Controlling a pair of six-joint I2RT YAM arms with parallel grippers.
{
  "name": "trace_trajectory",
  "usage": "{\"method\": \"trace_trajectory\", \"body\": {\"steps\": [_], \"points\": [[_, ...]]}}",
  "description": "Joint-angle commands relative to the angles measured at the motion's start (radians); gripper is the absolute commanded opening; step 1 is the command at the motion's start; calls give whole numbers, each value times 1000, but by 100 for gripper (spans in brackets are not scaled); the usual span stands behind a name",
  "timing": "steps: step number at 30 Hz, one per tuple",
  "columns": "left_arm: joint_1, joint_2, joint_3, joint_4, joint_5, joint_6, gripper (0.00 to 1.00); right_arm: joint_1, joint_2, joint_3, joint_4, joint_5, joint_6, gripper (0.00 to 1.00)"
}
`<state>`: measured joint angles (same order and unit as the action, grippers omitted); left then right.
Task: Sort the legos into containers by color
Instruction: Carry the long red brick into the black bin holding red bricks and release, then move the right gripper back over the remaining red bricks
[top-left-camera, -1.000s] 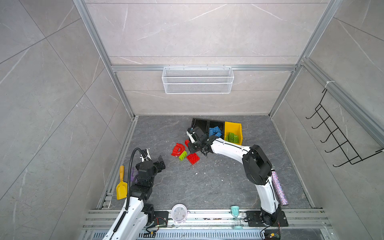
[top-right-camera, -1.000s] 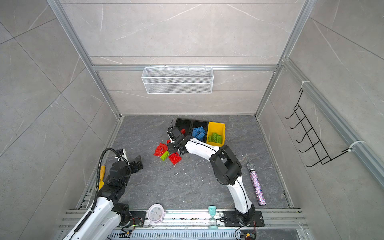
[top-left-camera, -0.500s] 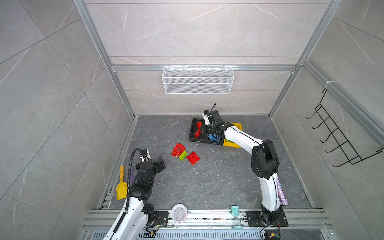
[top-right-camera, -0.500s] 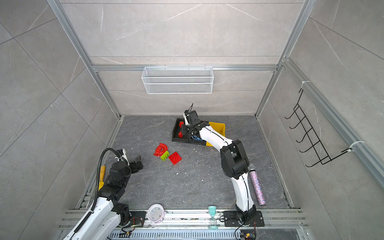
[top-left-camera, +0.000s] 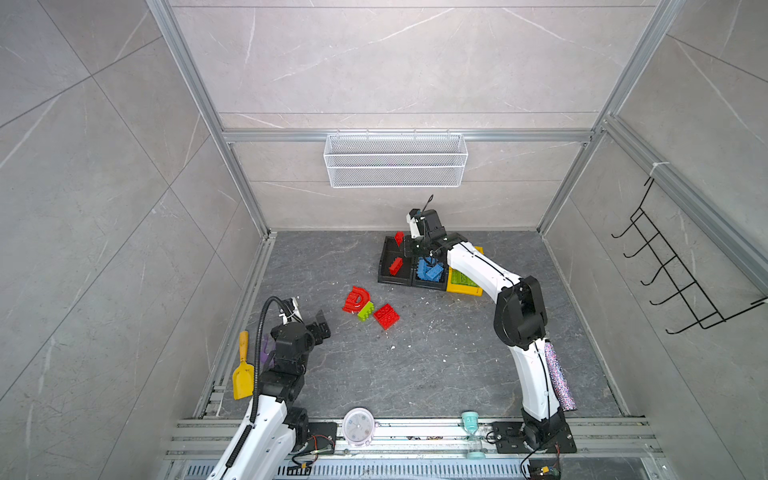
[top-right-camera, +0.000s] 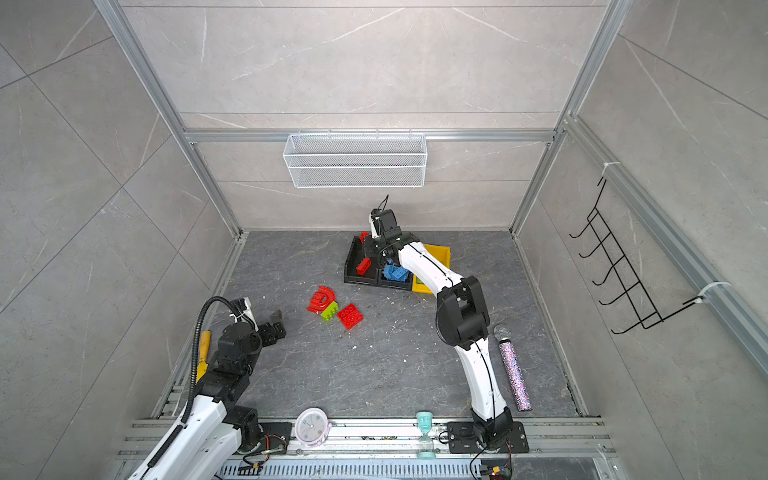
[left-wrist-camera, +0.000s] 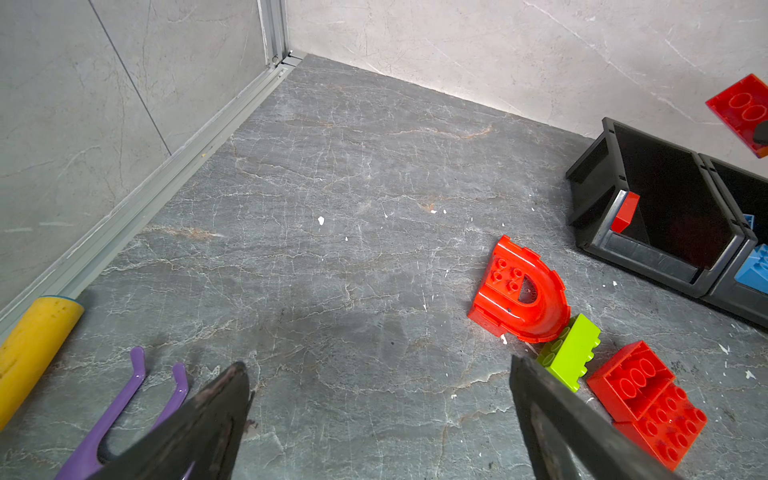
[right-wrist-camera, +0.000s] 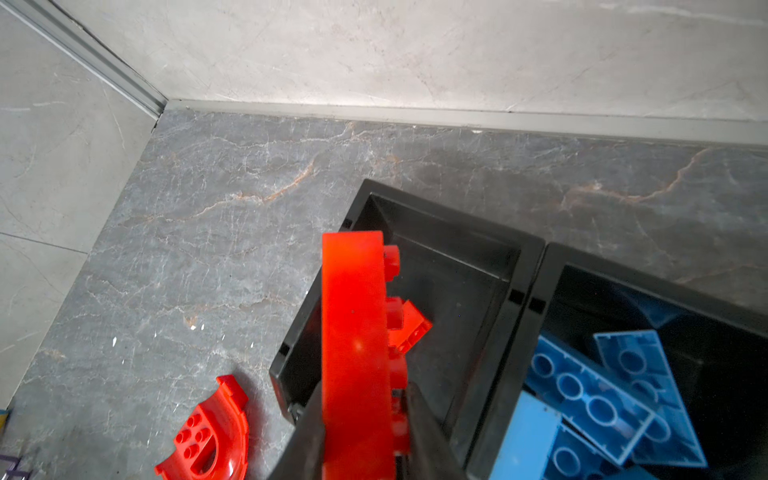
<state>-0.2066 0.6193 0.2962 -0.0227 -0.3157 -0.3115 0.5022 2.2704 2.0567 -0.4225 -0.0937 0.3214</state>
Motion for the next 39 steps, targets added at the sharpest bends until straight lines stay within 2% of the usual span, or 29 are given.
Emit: {"method": "trace_trajectory", "body": {"steps": [1, 4, 13, 15, 19, 21, 26, 32, 35, 39], "points": [[7, -6, 10, 13, -19, -10, 100, -7, 50, 73, -82, 9, -15, 27], [7, -6, 10, 13, -18, -10, 100, -8, 71, 101, -110, -13, -16, 27], [6, 0, 13, 13, -16, -8, 100, 6, 52, 3, -72, -42, -5, 35], [7, -1, 12, 13, -18, -9, 100, 11, 39, -26, -56, -47, -4, 40], [7, -6, 10, 13, -20, -10, 100, 14, 34, -21, -66, -35, -18, 60], [7, -6, 10, 13, -18, -10, 100, 15, 12, -28, -65, -25, -24, 63], [7, -2, 11, 12, -19, -10, 100, 39, -144, -135, -14, -24, -68, 66], [6, -2, 11, 12, -20, -11, 100, 103, -279, -269, -107, -79, -148, 74], [7, -10, 9, 10, -20, -12, 100, 170, -311, -372, -101, -41, -194, 82], [7, -25, 5, 6, -22, -12, 100, 203, -325, -484, -50, 29, -182, 82]]}}
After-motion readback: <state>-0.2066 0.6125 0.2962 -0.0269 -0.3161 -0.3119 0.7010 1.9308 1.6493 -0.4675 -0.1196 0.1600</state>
